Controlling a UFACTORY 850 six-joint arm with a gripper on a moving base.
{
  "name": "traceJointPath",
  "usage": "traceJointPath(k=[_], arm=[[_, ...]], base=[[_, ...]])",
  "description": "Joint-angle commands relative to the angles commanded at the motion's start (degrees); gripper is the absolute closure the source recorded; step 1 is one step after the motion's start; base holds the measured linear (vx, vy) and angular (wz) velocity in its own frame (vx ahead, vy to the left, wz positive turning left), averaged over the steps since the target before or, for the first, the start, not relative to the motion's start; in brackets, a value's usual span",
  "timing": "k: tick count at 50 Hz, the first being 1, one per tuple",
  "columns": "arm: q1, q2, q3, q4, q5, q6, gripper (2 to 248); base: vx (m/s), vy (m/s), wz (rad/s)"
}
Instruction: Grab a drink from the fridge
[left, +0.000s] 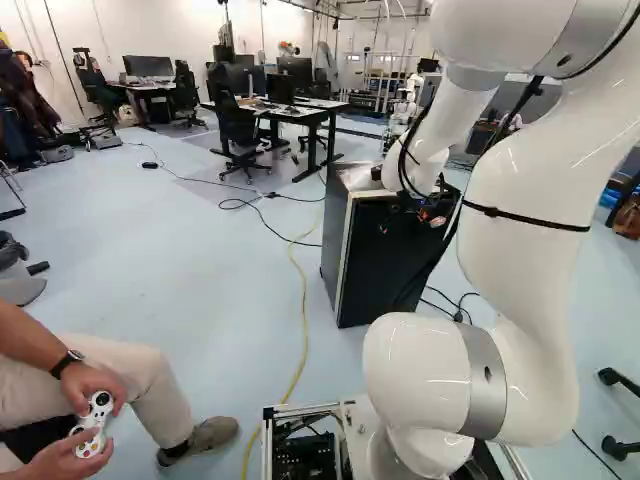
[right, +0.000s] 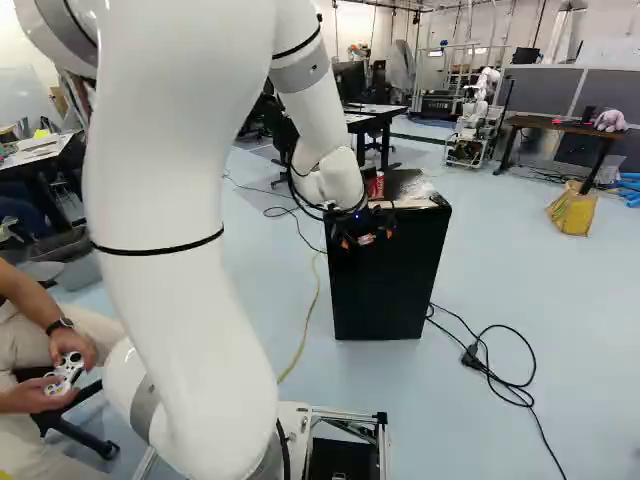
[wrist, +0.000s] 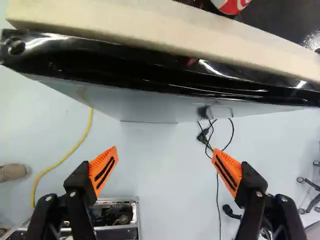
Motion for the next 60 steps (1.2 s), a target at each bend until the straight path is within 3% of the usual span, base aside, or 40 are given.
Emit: traceJointPath(k=[41, 60], arm=[[-2.3, 10.3, 11.7, 11.4, 24.6, 0.0, 3], [-2.7, 11.4, 12.9, 16.6, 36.0, 0.0, 3]], base=[[0.000, 0.000, 0.000], [0.000, 0.000, 0.000]])
